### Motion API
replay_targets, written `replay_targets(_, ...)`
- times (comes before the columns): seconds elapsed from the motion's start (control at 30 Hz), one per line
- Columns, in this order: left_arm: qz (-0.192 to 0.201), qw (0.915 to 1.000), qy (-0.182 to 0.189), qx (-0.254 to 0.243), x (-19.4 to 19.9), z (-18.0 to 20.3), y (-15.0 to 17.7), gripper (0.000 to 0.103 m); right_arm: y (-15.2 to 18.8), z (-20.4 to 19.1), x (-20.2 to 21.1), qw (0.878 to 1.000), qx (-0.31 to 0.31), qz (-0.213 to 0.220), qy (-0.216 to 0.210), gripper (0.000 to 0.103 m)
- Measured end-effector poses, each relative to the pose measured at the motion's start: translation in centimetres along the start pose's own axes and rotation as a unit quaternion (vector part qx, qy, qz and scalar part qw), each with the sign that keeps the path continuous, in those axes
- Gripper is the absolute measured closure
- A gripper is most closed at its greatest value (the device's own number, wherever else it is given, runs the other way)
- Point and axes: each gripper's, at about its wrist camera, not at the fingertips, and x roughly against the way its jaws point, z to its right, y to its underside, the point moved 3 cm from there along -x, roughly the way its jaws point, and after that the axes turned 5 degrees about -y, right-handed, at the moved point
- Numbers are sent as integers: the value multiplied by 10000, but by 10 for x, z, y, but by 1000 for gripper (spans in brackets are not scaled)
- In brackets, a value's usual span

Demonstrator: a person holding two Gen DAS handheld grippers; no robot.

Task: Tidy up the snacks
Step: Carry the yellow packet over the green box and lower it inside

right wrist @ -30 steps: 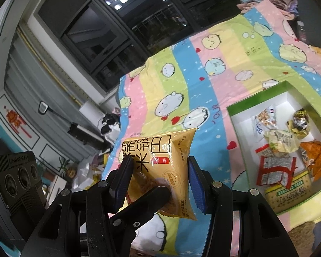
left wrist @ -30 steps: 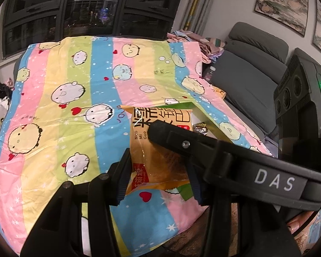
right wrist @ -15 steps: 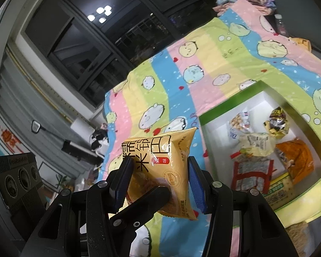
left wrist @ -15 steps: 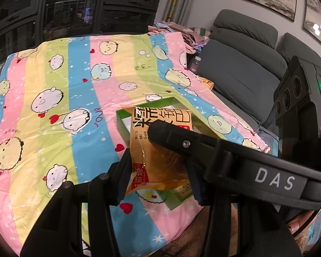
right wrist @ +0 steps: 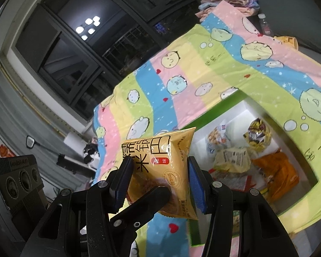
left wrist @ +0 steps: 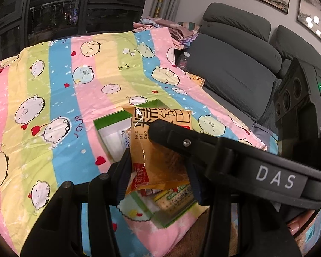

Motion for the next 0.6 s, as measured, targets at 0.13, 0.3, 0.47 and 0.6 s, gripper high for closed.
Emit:
replay_targets(0.13, -11, 10000, 74, -34, -14, 5, -10, 55, -14, 12, -1, 10000, -14, 36, 62, 50)
replay_targets(0.3, -132, 9999, 80, -49, -37, 10, -19, 55, -25, 32, -9, 9998, -173, 16, 71, 50)
replay_targets(0.47, -387, 9991, 131, 70, -64, 4, -25, 55, -35, 50, -25, 9996, -176, -178, 155, 50)
replay_targets(0.6, -584, 9973, 290, 333, -87, -4, -26, 56, -41, 61, -39, 9987, -249, -307, 322, 50)
